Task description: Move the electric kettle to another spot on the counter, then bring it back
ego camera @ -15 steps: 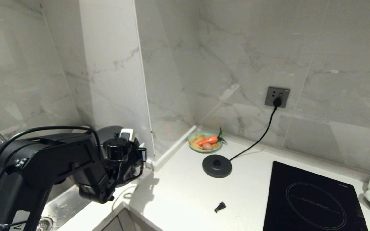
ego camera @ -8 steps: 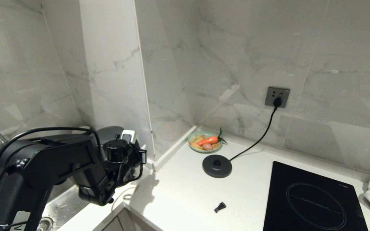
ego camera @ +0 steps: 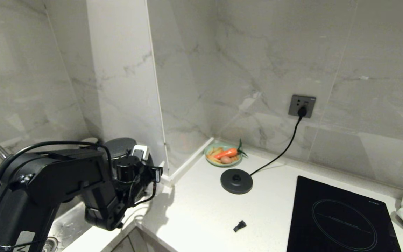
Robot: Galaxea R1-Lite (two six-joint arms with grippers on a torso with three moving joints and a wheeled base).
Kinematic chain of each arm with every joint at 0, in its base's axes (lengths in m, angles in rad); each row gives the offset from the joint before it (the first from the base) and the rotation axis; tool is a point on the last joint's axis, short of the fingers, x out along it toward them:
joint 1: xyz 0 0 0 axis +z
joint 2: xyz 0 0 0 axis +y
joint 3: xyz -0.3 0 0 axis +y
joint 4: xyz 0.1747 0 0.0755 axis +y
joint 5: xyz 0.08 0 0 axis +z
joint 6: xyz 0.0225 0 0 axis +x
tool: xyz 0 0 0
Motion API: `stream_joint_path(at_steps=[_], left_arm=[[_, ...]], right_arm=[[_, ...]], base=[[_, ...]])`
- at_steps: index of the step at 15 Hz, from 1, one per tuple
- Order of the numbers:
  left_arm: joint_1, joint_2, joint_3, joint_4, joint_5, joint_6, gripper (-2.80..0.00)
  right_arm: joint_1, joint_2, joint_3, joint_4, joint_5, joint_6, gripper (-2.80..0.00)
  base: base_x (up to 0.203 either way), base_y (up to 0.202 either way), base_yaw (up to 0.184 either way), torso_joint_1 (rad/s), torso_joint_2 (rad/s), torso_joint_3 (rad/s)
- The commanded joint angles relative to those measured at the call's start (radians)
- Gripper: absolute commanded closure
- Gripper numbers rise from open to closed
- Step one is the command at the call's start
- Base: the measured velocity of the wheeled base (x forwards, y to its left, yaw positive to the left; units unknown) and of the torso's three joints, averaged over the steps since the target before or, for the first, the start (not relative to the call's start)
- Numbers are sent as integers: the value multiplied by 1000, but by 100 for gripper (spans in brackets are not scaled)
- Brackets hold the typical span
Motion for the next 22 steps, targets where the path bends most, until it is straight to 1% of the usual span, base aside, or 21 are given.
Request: stream_joint_path(at_steps=[1,3,7,10,15,18,21,22], left_arm=[[-10,36,56,-92,12,0,-280],[-10,39,101,-118,18,-1,-280],[-13,33,157,-120,32,-1,-280],[-13,21,176,-120,32,-1,-280],[-22,-34,255,-120,30,-7,-280],[-21,-105,314,-120,29,-18,-280],[-16,-187,414,-120,27,-27,-280],[-15,-227,441,-120,27,-38,-280]], right_arm=[[0,0,0,0,1,0,0],[0,0,0,0,1,1,0],[0,0,0,0,1,1,0],[0,0,0,0,1,1,0],[0,0,0,0,1,1,0],[0,0,0,0,1,1,0],[0,0,0,0,1,1,0],[0,0,0,0,1,1,0]], base=[[0,0,0,0,0,0],[0,0,0,0,0,0],[0,0,0,0,0,0],[0,0,0,0,0,0],[0,0,0,0,0,0],[0,0,0,0,0,0],[0,0,0,0,0,0],[0,0,0,0,0,0]])
